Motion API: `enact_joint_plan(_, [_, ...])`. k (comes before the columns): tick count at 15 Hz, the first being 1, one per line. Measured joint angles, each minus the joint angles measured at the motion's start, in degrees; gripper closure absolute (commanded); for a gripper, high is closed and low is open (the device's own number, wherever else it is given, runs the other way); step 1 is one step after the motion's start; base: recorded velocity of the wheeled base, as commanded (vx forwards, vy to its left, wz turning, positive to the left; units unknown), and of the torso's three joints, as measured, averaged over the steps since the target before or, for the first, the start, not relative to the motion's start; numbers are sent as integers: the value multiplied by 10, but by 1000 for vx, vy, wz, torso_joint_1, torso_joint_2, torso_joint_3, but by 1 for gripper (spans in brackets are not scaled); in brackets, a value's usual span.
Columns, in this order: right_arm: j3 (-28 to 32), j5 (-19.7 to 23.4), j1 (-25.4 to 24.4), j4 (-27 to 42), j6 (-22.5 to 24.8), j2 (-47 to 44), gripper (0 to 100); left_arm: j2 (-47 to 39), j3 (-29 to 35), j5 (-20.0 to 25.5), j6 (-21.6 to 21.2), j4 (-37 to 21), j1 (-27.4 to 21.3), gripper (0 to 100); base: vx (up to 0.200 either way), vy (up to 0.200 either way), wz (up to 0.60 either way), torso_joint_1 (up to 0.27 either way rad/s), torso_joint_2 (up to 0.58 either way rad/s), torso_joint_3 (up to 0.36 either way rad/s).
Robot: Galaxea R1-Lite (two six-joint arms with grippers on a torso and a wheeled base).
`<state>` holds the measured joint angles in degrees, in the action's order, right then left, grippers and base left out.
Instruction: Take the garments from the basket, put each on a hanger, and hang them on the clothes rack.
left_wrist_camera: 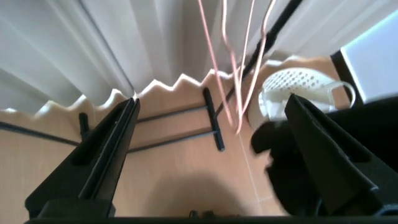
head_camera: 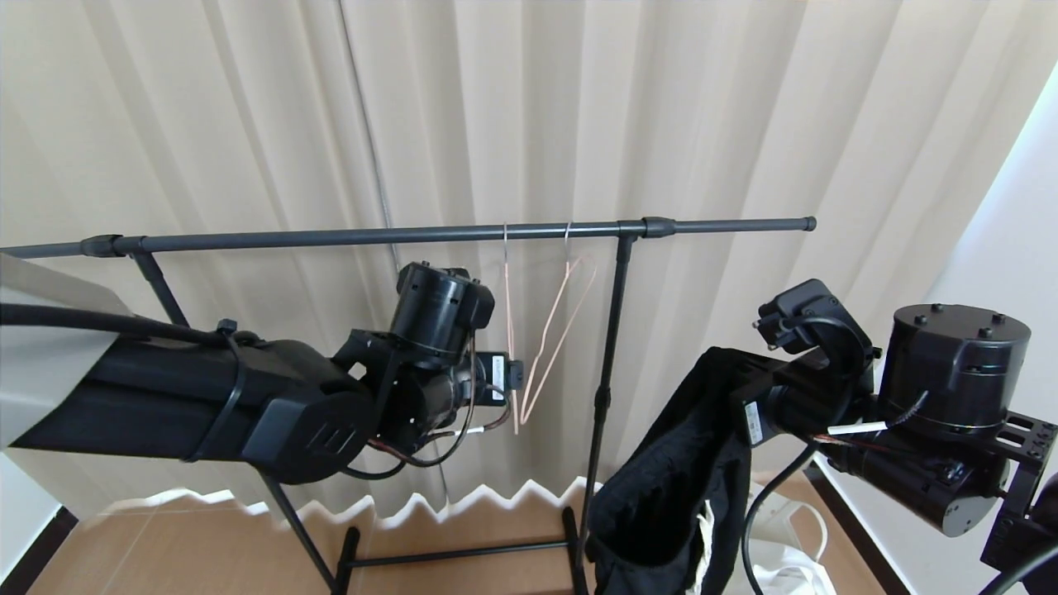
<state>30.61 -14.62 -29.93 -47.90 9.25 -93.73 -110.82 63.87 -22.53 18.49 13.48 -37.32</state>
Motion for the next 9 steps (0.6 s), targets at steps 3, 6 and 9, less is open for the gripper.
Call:
enact_joint_plan(3, [-5,-1,0,0,2,2,100,-41,68,-3,3,-5,20,0,0,0,0,0,0,0])
enact_joint_plan(6, [-6,-1,0,0,2,3,100,-95,127,-4,2,-6,27,0,0,0,0,0,0,0])
enact_joint_plan(9, [-7,-2,0,0,2,5,100,-147,185,-10,3,-6,30,0,0,0,0,0,0,0])
